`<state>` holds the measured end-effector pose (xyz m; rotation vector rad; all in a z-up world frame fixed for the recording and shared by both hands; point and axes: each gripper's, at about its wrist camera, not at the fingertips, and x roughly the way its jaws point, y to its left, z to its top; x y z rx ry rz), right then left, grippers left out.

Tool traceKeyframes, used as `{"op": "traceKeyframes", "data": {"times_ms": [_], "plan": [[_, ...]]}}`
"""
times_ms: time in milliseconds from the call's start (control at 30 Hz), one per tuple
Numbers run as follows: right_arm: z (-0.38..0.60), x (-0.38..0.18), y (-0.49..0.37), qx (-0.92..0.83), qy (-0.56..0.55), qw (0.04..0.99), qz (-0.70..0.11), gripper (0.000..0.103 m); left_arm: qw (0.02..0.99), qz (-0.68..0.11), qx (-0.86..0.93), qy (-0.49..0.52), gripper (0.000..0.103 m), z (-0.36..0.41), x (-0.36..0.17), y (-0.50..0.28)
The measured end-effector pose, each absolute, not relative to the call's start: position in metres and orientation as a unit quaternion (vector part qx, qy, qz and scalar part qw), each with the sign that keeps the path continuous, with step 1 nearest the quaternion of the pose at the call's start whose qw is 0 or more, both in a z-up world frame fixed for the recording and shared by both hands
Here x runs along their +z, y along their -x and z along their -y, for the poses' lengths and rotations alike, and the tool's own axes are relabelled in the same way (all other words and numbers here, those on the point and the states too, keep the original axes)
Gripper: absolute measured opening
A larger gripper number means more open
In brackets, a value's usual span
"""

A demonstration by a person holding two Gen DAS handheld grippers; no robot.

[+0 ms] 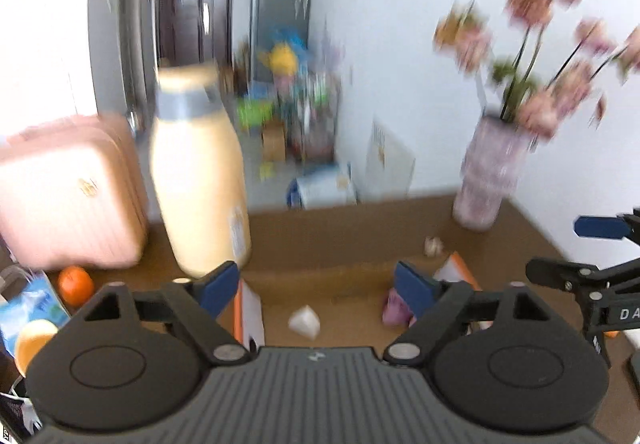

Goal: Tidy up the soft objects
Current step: 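Move both open tools back toward the remaining soft items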

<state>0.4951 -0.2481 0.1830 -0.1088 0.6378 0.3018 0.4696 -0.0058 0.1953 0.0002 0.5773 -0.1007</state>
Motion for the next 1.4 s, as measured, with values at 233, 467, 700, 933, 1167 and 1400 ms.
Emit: {"op": "traceKeyframes", "data": {"times_ms": [233, 467, 700, 933, 1167, 1400], "plan": [[0.258, 0.203, -0.405, 0.117, 0.018, 0.975, -0.186, 0.103, 0.991, -0.124, -0.018, -0.052, 0.103, 0.016, 0.203, -0.365], [0.268, 0.179, -0.336, 0.097, -0.023, 0.992, -0.078, 0.103, 0.997, -0.072, -0.011, -0.036, 0.103, 0.030, 0.172, -0.300], [0.267, 0.146, -0.280, 0.062, -0.032, 0.997, -0.039, 0.103, 0.998, -0.047, -0.012, -0.040, 0.103, 0.033, 0.136, -0.248], [0.275, 0.124, -0.227, 0.074, -0.028, 0.994, -0.077, 0.103, 0.998, -0.065, -0.009, 0.001, 0.103, 0.016, 0.114, -0.195], [0.287, 0.088, -0.141, 0.127, -0.061, 0.985, -0.097, 0.103, 0.998, -0.061, -0.014, 0.030, 0.103, -0.011, 0.072, -0.100], [0.284, 0.032, -0.067, 0.159, -0.084, 0.977, -0.114, 0.103, 0.997, -0.010, 0.005, -0.078, 0.103, -0.011, 0.021, -0.030]]}}
